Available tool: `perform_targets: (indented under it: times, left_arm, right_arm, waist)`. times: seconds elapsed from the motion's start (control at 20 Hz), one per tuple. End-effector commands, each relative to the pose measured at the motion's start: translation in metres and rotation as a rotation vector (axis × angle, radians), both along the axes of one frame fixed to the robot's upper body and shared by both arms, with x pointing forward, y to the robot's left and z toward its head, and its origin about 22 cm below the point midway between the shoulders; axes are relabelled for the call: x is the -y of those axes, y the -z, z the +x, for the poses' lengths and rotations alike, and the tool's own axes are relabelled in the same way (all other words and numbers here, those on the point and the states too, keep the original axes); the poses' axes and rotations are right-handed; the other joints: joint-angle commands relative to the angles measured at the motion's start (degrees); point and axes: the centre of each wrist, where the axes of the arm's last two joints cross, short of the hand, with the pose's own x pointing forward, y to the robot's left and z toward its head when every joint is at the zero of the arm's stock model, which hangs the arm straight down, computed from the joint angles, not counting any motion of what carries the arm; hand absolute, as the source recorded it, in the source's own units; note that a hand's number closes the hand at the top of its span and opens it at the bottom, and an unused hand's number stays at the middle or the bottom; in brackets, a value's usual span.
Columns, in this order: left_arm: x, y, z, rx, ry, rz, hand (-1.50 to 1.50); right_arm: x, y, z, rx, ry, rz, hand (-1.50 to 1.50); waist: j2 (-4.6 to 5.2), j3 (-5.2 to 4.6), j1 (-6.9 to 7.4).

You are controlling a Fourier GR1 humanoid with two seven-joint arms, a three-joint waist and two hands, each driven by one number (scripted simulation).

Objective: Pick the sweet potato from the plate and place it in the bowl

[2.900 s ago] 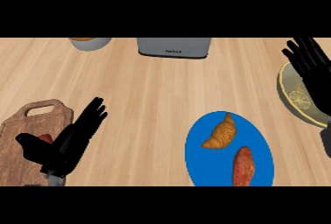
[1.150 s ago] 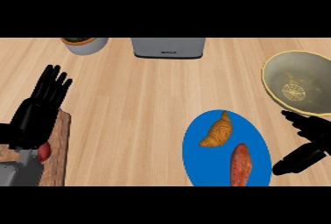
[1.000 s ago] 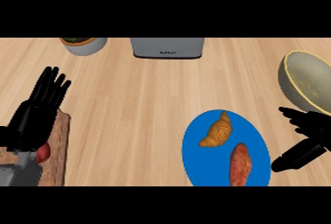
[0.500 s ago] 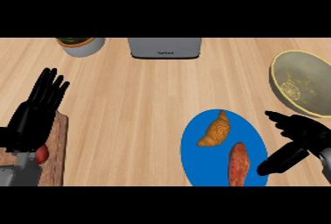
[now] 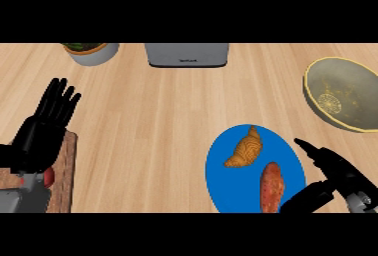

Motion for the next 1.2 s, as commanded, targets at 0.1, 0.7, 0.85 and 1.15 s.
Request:
perform_targets:
  times: [0.1, 0.7, 0.85, 1.15]
  left_arm:
    - [0.007, -0.004, 0.006, 0.000, 0.001, 0.006, 0.00]
    - [0.000, -0.016, -0.011, -0.001, 0.008, 0.009, 0.00]
    - [-0.017, -0.007, -0.004, -0.001, 0.000, 0.003, 0.00]
    - [0.001, -0.004, -0.002, 0.003, 0.005, 0.004, 0.00]
  right_arm:
    - [-0.010, 0.025, -0.010, -0.037, 0.081, -0.077, -1.50]
    - [-0.008, 0.050, 0.013, -0.114, 0.070, -0.060, -1.50]
    - [-0.022, 0.050, 0.000, -0.125, 0.053, -0.066, -1.50]
    - [-0.012, 0.073, 0.010, -0.117, -0.065, -0.119, 1.50]
  waist:
    - [0.08, 0.04, 0.09]
    - [0.06, 0.06, 0.80]
    - [0.06, 0.03, 0.35]
    - [0.11, 0.06, 0.50]
